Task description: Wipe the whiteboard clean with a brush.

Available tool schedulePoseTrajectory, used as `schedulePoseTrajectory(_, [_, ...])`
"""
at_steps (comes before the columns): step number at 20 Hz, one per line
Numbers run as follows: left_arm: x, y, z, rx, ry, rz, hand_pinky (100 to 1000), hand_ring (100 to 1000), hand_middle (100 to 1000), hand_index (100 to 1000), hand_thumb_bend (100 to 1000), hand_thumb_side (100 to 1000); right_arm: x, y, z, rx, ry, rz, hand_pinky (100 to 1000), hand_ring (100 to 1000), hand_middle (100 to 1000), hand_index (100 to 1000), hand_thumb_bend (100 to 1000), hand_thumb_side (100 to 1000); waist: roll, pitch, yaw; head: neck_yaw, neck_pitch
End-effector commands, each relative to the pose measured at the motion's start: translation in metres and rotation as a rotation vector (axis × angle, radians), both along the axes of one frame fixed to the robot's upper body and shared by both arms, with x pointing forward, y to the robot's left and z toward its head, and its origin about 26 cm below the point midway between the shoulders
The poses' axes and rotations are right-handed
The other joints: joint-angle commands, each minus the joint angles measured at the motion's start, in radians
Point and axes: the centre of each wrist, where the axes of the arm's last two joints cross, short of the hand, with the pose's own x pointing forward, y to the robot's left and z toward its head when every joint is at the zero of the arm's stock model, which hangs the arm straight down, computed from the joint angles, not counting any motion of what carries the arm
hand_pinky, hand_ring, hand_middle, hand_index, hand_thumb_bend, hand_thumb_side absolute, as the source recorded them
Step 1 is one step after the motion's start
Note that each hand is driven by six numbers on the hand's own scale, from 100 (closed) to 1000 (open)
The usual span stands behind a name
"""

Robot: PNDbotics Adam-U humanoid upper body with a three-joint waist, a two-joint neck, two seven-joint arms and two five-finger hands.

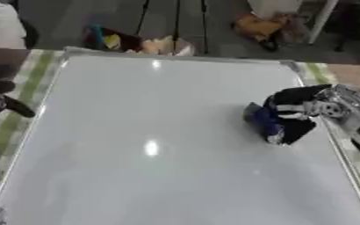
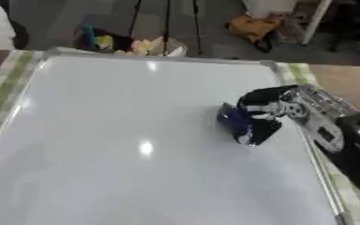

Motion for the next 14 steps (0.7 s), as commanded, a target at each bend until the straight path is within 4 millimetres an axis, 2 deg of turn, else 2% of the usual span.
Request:
schedulePoseTrajectory(1, [-0.0033, -0.0031, 0.0062, 0.005, -0.026, -0.016, 423, 803, 681, 639, 100, 919, -0.0021, -0.0087, 0.0125, -0.008, -0.035, -0.029, 759, 832, 748, 109, 100, 586, 0.004, -0.026, -0.003, -0.004, -0.011])
schedulePoseTrajectory(7, [-0.0033, -0.0031, 0.0059, 0.005, -0.025, -0.016, 422, 804, 681, 638, 100, 921, -0.0007, -0.0131, 0.0145, -0.006, -0.043, -0.062, 763, 833, 739, 110, 100, 544, 0.005, -0.025, -0.007, -0.005, -0.01])
schedulePoseTrajectory(14, [-0.0034, -0.003, 0.0055, 0.006, -0.023, -0.016, 422, 805, 682, 637, 100, 922, 0.0026, -0.0162, 0.0142, 0.008, -0.05, -0.085, 765, 846, 776, 112, 100, 630, 0.005, -0.022, -0.008, -0.007, -0.012])
